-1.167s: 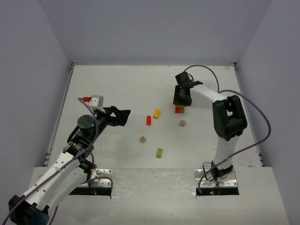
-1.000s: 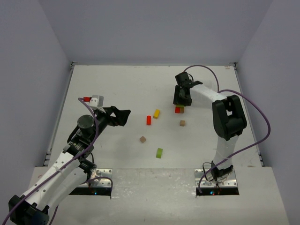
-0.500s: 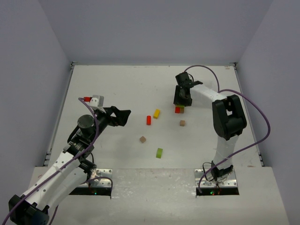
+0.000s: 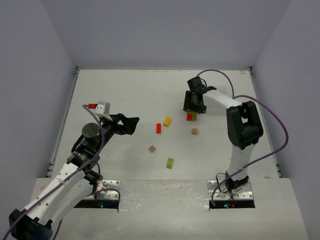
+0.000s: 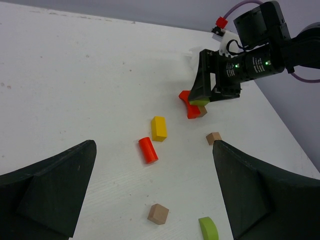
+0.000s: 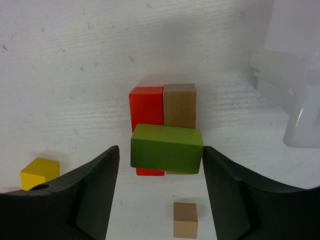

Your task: Build the wood block tower

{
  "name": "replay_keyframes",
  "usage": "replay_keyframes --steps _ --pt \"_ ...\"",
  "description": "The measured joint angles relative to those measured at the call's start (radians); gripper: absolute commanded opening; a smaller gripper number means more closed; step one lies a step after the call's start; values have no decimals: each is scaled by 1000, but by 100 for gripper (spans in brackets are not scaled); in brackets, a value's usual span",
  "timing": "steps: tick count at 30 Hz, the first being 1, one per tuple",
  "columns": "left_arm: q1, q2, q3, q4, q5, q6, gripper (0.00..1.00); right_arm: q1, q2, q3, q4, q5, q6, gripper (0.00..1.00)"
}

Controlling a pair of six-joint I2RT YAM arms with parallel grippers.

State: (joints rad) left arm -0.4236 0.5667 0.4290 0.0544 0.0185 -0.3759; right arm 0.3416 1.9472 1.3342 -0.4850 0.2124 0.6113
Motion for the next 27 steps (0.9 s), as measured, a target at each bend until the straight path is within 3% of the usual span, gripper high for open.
replay_keyframes --steps 19,24,27 --pt "0 0 0 0 0 0 100 0 0 24 -3 -34 2 73" --pt "0 1 0 0 -1 0 100 0 0 24 -4 -33 -2 81" --pt "0 6 0 0 -4 0 100 0 -1 24 -4 -32 -18 96"
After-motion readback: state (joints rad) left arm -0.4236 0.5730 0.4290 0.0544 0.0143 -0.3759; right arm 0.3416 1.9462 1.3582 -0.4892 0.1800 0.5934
